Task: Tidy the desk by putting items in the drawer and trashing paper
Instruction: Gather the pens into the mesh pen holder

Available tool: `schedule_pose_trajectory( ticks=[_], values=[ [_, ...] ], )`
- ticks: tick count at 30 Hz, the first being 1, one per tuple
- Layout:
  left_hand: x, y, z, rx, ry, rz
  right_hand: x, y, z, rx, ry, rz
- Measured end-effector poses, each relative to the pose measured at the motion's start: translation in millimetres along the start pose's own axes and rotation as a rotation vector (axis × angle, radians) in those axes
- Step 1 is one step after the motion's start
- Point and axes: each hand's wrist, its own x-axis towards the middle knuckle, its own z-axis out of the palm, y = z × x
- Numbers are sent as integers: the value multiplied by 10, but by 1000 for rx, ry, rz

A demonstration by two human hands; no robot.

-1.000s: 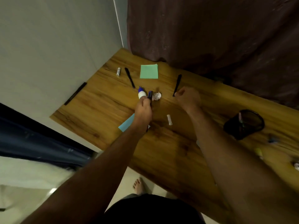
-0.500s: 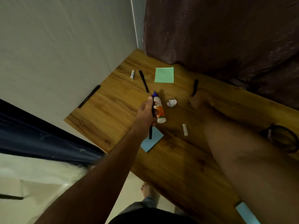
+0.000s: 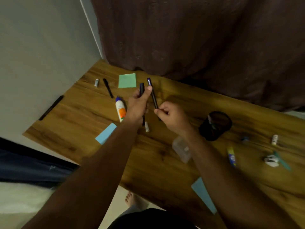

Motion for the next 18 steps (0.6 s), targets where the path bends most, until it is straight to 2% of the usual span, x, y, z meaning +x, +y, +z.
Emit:
schedule_pose_trajectory(
  ticks=[4,7,11,14,18],
  values=[
    [-211,-76,428,-13,-170,66,-314,150,-469,-80,7,-20],
    [-388,-104,745,3,-239,95,-428,278,-867,-88,44,-8],
    [-636,-142,1209,29,-241,85,-471,405,-1370,129,168,20],
    [-776,-152,1490,6,-257,85,-491,453,-1608,163,171,-1],
    [-896,-145,1710,-47,-294,78,-510,535,-1754,135,271,-43]
  ],
)
